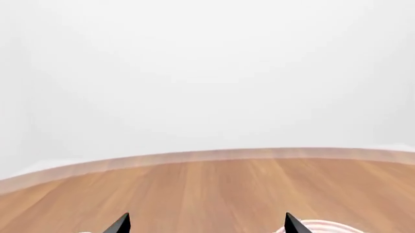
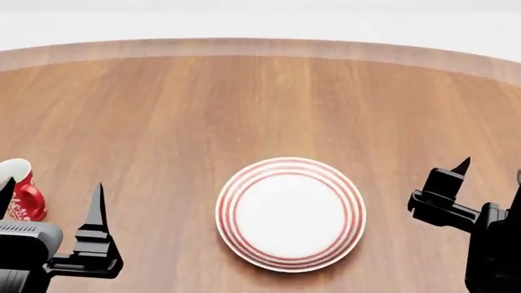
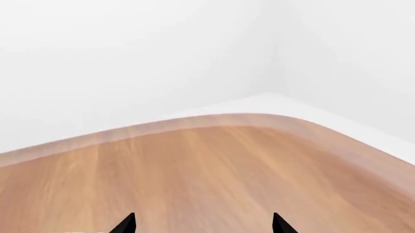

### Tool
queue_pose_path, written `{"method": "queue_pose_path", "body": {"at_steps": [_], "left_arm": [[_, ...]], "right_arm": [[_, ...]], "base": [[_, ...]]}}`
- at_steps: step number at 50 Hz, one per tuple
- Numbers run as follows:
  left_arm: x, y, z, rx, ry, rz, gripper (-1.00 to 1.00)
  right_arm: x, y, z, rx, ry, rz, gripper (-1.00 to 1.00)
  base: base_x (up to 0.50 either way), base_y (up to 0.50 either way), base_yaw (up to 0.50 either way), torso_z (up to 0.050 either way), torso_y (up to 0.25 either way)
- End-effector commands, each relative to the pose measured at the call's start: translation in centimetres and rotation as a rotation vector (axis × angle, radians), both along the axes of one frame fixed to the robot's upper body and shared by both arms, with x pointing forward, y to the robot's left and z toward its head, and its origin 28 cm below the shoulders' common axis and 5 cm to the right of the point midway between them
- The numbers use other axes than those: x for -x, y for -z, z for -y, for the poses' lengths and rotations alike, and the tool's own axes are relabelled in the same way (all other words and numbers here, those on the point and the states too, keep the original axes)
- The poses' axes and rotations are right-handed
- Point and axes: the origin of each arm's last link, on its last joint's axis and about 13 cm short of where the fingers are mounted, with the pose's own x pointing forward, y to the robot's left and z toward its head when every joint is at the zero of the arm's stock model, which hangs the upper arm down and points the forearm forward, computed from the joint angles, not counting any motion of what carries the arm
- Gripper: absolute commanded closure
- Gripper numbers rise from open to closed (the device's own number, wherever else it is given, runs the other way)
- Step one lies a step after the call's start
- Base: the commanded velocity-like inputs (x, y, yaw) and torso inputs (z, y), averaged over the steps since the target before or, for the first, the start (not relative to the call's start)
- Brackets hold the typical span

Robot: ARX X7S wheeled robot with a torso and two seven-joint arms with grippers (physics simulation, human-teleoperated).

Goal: Pick up the red mug and put it on the plate

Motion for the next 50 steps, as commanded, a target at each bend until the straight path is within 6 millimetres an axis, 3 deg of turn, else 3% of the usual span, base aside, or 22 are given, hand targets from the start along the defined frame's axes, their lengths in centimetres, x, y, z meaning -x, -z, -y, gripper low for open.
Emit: {"method": "queue_pose_path", "body": {"at_steps": [1,21,39,50], "left_arm": [[-0.1,0.2,0.0,-0.001,0.001,-0.004,-1.0],[-0.3,0.5,0.0,-0.003,-0.001,-0.015,-1.0],[-0.6,0.7,-0.2,0.018,-0.019,-0.035,-1.0],[-2.6,0.4,-1.0,0.133,-0.334,-0.109,-1.0]], "right_arm": [[-0.3,0.3,-0.1,0.0,-0.008,-0.011,-1.0],[-0.4,0.6,-0.2,0.004,-0.003,0.004,-1.0],[-0.6,0.8,-0.5,0.012,-0.032,-0.041,-1.0],[-0.9,1.1,-0.7,0.017,-0.041,-0.052,-1.0]], "base": [[0.5,0.0,0.0,0.0,0.01],[0.5,0.0,0.0,0.0,0.001],[0.01,0.0,0.0,0.0,0.001],[0.0,0.0,0.0,0.0,0.0]]}}
